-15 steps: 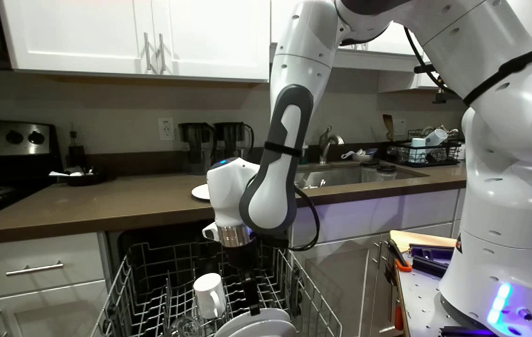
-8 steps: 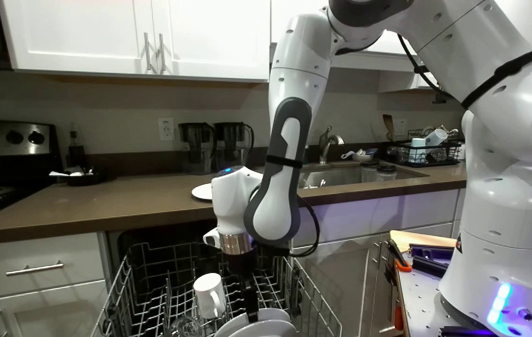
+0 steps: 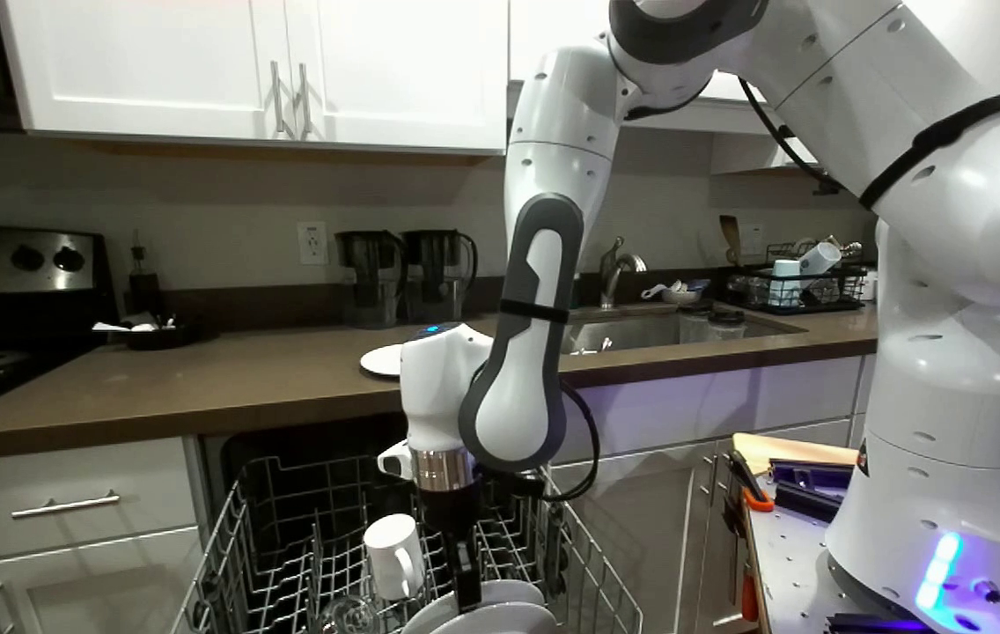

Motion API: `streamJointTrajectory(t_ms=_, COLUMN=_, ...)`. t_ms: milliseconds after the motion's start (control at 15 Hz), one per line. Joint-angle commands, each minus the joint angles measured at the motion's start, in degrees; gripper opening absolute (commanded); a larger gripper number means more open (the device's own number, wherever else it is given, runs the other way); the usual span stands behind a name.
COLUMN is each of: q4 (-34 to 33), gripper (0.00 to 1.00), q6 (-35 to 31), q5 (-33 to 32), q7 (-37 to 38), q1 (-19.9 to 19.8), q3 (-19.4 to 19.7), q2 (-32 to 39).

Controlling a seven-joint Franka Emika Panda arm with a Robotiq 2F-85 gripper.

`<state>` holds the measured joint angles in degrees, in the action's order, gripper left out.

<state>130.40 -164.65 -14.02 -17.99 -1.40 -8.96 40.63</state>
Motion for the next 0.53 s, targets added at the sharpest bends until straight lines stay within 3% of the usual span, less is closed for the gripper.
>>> streamJointTrajectory(t_ms=0, q4=-0.1, gripper=0.17, q6=-0.1, q5=1.4, q7=-4.6, q1=-4.7, q3=-3.3, q2=0.8)
streamJointTrajectory(t_ms=67, q4=0.1, gripper=0.10, q6=0.6, q5=1.7, q7=-4.9, q1=-5.6, q3=-4.0, q2=0.4)
streamJointTrajectory(t_ms=267, q4=0.4, gripper=0.04, q6=3.7, q5=2.9, q7=-5.3, q1=-7.6, q3=-5.6, q2=-0.6)
streamJointTrajectory(t_ms=467, q4=0.8, gripper=0.08, q6=6.4, q5=3.7, q7=-5.3, q1=-8.4, q3=-5.8, q2=-2.3)
